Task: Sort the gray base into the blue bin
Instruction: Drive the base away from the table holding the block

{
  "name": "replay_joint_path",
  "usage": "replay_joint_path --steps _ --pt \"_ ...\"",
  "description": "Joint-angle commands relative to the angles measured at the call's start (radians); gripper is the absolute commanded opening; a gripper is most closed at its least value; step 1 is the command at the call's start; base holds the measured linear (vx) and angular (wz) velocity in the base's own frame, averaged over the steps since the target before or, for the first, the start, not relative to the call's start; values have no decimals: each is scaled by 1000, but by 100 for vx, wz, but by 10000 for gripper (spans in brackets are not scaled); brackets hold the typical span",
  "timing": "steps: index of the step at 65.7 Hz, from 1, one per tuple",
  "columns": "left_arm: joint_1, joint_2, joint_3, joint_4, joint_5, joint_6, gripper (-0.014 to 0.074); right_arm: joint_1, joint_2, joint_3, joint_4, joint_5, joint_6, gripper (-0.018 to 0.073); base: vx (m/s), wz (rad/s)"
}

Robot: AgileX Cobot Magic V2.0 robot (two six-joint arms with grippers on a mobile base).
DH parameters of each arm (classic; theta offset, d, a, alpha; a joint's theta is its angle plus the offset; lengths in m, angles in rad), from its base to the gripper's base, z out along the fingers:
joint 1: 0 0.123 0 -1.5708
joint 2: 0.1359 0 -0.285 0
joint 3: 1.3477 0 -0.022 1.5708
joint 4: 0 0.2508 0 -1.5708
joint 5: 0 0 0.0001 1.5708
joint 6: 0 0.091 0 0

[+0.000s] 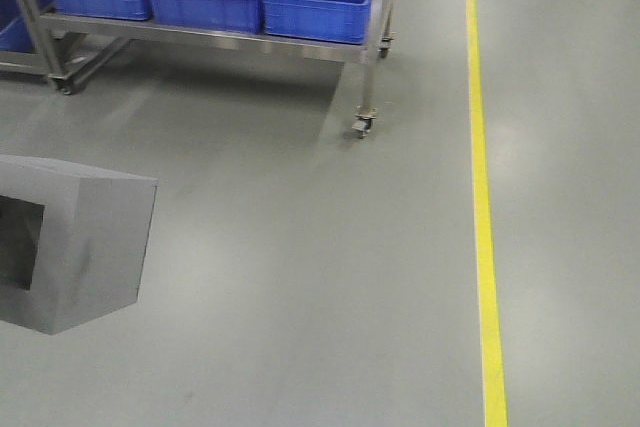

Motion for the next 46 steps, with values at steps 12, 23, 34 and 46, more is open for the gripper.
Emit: replay_joint_path --steps 12,23,34,46 --pt "-2 0 -31 -7 -110 -7 -6 0 -2 0 -7 -74 -7 -5 13 -29" --pt "-2 0 -31 -7 -110 -7 -6 0 -2 0 -7 -74 -7 -5 17 -19" --pt "-2 0 -31 -7 -110 -7 -6 0 -2 0 -7 -74 -7 -5 21 -12" --pt "-2 0 -31 -7 -110 -7 -6 0 -2 0 -7 -74 -7 -5 25 -2"
